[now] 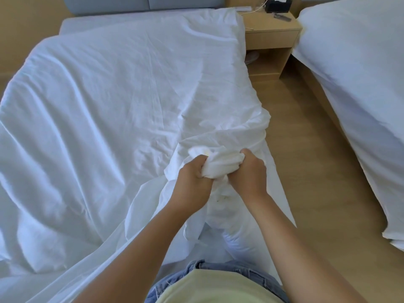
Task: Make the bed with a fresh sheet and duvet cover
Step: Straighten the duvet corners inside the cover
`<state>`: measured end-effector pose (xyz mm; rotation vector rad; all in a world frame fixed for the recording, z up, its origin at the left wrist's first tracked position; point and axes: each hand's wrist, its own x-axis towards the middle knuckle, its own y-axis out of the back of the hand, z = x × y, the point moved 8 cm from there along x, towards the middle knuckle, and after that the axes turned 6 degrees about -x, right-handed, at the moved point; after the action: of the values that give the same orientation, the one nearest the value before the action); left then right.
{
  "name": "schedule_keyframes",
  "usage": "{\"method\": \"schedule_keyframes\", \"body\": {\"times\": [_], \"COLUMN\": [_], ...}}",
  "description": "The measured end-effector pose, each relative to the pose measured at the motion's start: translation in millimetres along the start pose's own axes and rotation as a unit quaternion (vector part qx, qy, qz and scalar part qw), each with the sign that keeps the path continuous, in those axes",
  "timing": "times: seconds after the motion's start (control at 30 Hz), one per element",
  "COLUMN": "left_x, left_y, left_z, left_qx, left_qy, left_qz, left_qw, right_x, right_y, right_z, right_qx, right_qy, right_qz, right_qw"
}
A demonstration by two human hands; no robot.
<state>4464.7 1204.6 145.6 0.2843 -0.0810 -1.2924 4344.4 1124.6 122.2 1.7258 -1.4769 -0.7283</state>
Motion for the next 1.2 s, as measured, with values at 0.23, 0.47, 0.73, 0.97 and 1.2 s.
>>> {"method": "schedule_keyframes", "body": {"times": [0.23, 0.47, 0.73, 0.97, 1.2], "left_x": [18.7, 35.1, 20.3, 16.0, 10.8], "left_y": [28.1, 23.1, -10.7, -11.5, -20.9], "left_z": [-32.6, -25.7, -12.9, -10.0, 22.8], "left_qx": [0.367, 0.285, 0.079, 0.185, 0.342], "left_qy": [0.061, 0.027, 0.005, -0.027, -0.289], "left_qz": [0.053, 0.082, -0.062, -0.062, -0.013], "left_qw": [0.927, 0.955, 0.995, 0.980, 0.894], "right_x": [-22.2, -37.9, 4.8, -14.5, -28.4], "right_y": [-0.4, -20.0, 13.3, 25.3, 13.1], "right_z": [-14.7, -14.4, 9.1, -37.9, -40.8], "right_qx": [0.180, 0.361, -0.051, -0.091, -0.154], "right_qy": [-0.005, -0.072, 0.005, 0.316, 0.348], "right_qz": [-0.067, -0.331, 0.024, 0.201, 0.115], "right_qw": [0.981, 0.869, 0.998, 0.923, 0.918]}}
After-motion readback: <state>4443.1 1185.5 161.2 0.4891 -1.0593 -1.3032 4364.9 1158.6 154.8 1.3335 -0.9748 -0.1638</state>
